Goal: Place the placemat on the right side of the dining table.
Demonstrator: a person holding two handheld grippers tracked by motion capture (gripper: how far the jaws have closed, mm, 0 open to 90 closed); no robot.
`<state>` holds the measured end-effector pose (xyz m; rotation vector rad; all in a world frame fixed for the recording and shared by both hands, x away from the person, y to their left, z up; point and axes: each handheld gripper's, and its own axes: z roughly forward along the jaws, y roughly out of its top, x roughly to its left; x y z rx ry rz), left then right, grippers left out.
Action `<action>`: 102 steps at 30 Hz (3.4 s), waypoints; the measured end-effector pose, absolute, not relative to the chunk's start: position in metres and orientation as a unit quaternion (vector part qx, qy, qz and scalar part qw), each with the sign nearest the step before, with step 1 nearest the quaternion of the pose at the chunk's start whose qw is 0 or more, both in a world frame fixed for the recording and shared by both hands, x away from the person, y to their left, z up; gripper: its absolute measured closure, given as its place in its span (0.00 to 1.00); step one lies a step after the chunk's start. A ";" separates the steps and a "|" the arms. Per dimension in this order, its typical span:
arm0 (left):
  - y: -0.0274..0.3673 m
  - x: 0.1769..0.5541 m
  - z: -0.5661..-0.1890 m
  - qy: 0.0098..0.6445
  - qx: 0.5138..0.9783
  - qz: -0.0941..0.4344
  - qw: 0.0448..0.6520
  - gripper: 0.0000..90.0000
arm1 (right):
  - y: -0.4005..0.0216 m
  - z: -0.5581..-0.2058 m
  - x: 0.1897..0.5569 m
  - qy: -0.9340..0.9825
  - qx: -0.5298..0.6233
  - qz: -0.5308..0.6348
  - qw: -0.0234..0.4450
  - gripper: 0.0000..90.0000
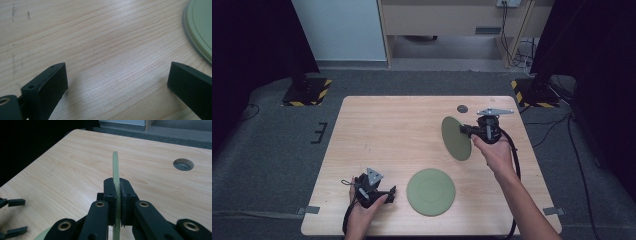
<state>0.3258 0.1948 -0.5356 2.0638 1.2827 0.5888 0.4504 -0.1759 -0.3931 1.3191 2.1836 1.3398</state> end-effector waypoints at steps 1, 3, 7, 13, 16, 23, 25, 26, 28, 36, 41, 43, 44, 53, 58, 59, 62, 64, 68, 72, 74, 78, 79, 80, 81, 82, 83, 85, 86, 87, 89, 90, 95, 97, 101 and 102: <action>0.195 0.326 -0.536 0.488 0.783 0.222 0.316 0.03 | -0.175 -0.394 0.453 0.749 0.458 0.459 0.135 0.95; 0.195 0.326 -0.536 0.489 0.783 0.222 0.315 0.03 | -0.175 -0.394 0.454 0.748 0.460 0.458 0.138 0.95; 0.195 0.326 -0.536 0.492 0.782 0.221 0.314 0.02 | -0.174 -0.395 0.459 0.748 0.462 0.452 0.149 0.95; 0.196 0.327 -0.536 0.495 0.781 0.216 0.314 0.02 | -0.178 -0.398 0.465 0.739 0.477 0.448 0.159 0.95; 0.196 0.327 -0.536 0.496 0.780 0.215 0.314 0.02 | -0.181 -0.398 0.468 0.733 0.484 0.449 0.164 0.95; 0.196 0.327 -0.536 0.497 0.780 0.215 0.314 0.02 | -0.188 -0.398 0.476 0.719 0.502 0.447 0.175 0.95; 0.196 0.327 -0.536 0.498 0.779 0.214 0.315 0.02 | -0.190 -0.398 0.478 0.716 0.506 0.448 0.177 0.95; 0.196 0.327 -0.536 0.498 0.779 0.214 0.315 0.02 | -0.190 -0.398 0.478 0.716 0.506 0.448 0.177 0.95; 0.196 0.327 -0.536 0.498 0.779 0.214 0.314 0.02 | -0.192 -0.399 0.479 0.712 0.511 0.447 0.179 0.95; 0.196 0.327 -0.536 0.499 0.779 0.214 0.315 0.02 | -0.200 -0.403 0.483 0.704 0.523 0.441 0.190 0.95; 0.196 0.327 -0.536 0.498 0.779 0.214 0.314 0.02 | -0.204 -0.405 0.484 0.701 0.527 0.439 0.196 0.95; 0.196 0.327 -0.536 0.498 0.779 0.214 0.314 0.02 | -0.207 -0.406 0.485 0.698 0.531 0.438 0.198 0.95; 0.196 0.326 -0.536 0.498 0.779 0.214 0.314 0.02 | -0.207 -0.406 0.485 0.698 0.531 0.438 0.198 0.95; 0.196 0.327 -0.536 0.498 0.780 0.212 0.315 0.02 | -0.217 -0.411 0.487 0.694 0.540 0.431 0.203 0.95; 0.196 0.327 -0.536 0.498 0.780 0.210 0.315 0.02 | -0.219 -0.412 0.489 0.692 0.541 0.434 0.203 0.95; 0.196 0.327 -0.536 0.498 0.780 0.210 0.316 0.02 | -0.219 -0.412 0.489 0.692 0.541 0.434 0.203 0.95; 0.196 0.327 -0.536 0.498 0.780 0.210 0.316 0.02 | -0.221 -0.413 0.489 0.690 0.542 0.434 0.206 0.95; 0.196 0.327 -0.536 0.499 0.780 0.209 0.316 0.02 | -0.222 -0.413 0.489 0.690 0.543 0.432 0.209 0.95; 0.196 0.327 -0.536 0.499 0.780 0.209 0.316 0.02 | -0.226 -0.413 0.489 0.689 0.544 0.430 0.211 0.95; 0.196 0.327 -0.536 0.499 0.779 0.209 0.316 0.02 | -0.233 -0.415 0.488 0.687 0.549 0.424 0.217 0.95; 0.197 0.327 -0.536 0.499 0.780 0.209 0.316 0.02 | -0.236 -0.416 0.488 0.686 0.552 0.421 0.219 0.95; 0.197 0.327 -0.536 0.500 0.779 0.208 0.316 0.01 | -0.242 -0.418 0.488 0.685 0.554 0.417 0.223 0.95; 0.197 0.327 -0.536 0.500 0.779 0.208 0.316 0.01 | -0.242 -0.418 0.488 0.685 0.554 0.417 0.223 0.95; 0.197 0.327 -0.536 0.500 0.779 0.208 0.316 0.01 | -0.243 -0.418 0.488 0.685 0.555 0.416 0.224 0.95; 0.197 0.327 -0.536 0.500 0.779 0.208 0.316 0.01 | -0.244 -0.419 0.488 0.685 0.555 0.415 0.224 0.95; 0.197 0.327 -0.536 0.500 0.779 0.208 0.316 0.01 | -0.246 -0.419 0.487 0.684 0.556 0.415 0.224 0.95; 0.197 0.327 -0.536 0.500 0.779 0.208 0.316 0.01 | -0.249 -0.421 0.487 0.682 0.559 0.415 0.223 0.95; 0.197 0.327 -0.536 0.500 0.779 0.208 0.316 0.01 | -0.250 -0.421 0.487 0.681 0.560 0.415 0.223 0.95; 0.197 0.327 -0.536 0.500 0.779 0.208 0.316 0.01 | -0.252 -0.422 0.487 0.681 0.562 0.413 0.223 0.95; 0.197 0.327 -0.536 0.500 0.780 0.207 0.315 0.01 | -0.254 -0.423 0.487 0.681 0.563 0.411 0.224 0.95; 0.197 0.328 -0.536 0.500 0.780 0.207 0.315 0.01 | -0.256 -0.424 0.487 0.678 0.567 0.411 0.223 0.95; 0.197 0.328 -0.536 0.501 0.780 0.207 0.314 0.01 | -0.257 -0.425 0.487 0.679 0.566 0.410 0.225 0.95; 0.197 0.328 -0.536 0.501 0.780 0.207 0.315 0.01 | -0.259 -0.427 0.488 0.680 0.567 0.405 0.227 0.95; 0.197 0.328 -0.536 0.501 0.780 0.207 0.315 0.01 | -0.260 -0.428 0.489 0.679 0.569 0.404 0.227 0.95; 0.197 0.328 -0.536 0.501 0.780 0.207 0.315 0.01 | -0.263 -0.430 0.490 0.674 0.575 0.405 0.225 0.95; 0.197 0.328 -0.536 0.500 0.780 0.206 0.315 0.01 | -0.264 -0.431 0.491 0.674 0.576 0.404 0.225 0.95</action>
